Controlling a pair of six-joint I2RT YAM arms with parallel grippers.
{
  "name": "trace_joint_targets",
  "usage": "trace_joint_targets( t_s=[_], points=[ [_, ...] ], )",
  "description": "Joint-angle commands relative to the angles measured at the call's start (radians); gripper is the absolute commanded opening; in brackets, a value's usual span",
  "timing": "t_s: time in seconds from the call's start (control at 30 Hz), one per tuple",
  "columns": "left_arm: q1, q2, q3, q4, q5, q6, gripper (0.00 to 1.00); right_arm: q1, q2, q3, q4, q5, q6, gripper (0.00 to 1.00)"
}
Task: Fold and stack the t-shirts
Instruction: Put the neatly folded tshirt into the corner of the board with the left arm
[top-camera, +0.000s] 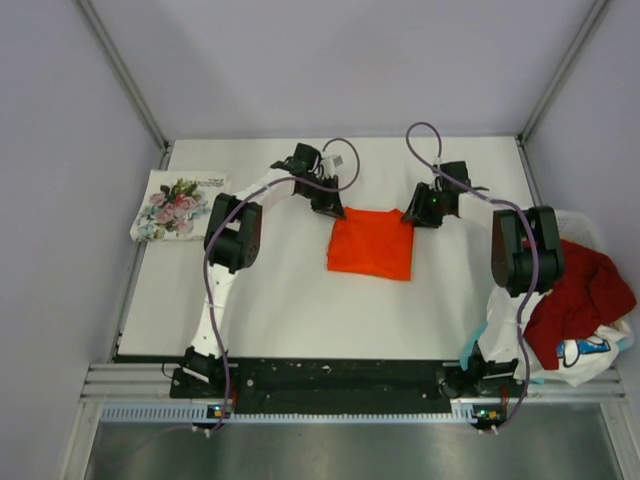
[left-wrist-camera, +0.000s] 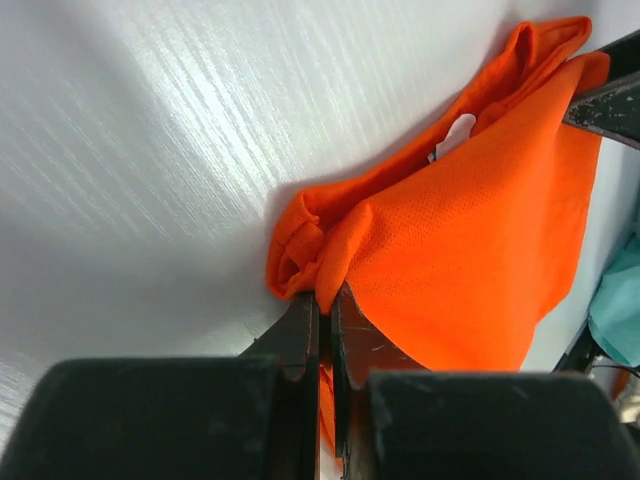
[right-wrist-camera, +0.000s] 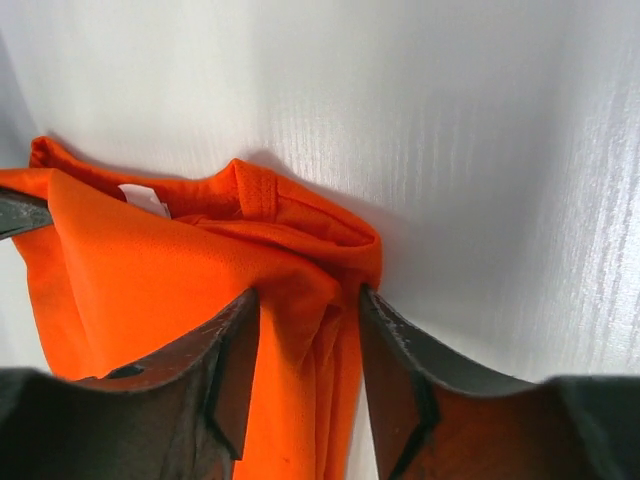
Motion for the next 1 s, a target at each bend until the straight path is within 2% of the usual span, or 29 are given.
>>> trace_joint_targets(
  t_s=[0.0, 0.07, 0.1, 0.47, 0.6, 0.8, 0.97],
  points=[
    [0.009, -0.008, -0.011, 0.020, 0.086, -0.003, 0.00, -0.014, -0.061, 0.003, -0.011, 0.025, -0.045, 0.48],
    [0.023, -0.054, -0.020, 0.003, 0.067, 0.058, 0.00, -0.014, -0.124, -0.014, -0.023, 0.034, -0.065, 0.76],
    [0.033, -0.083, -0.032, -0.007, 0.048, 0.096, 0.00, -0.014, -0.164, -0.020, -0.034, 0.042, -0.080, 0.98],
    [0.173, -0.367, -0.167, -0.234, -0.157, 0.521, 0.00, -0.016, -0.435, -0.117, -0.117, 0.042, -0.174, 0.99],
    [0.211, -0.448, -0.167, -0.297, -0.330, 0.647, 0.00, -0.013, -0.468, -0.129, -0.125, 0.042, -0.192, 0.99],
    [0.251, -0.539, -0.155, -0.285, -0.691, 0.802, 0.00, -0.014, -0.466, -0.134, -0.134, 0.019, -0.196, 0.99],
    [0.276, -0.561, -0.143, -0.290, -0.818, 0.914, 0.00, -0.014, -0.475, -0.138, -0.142, 0.042, -0.206, 0.99]
  ],
)
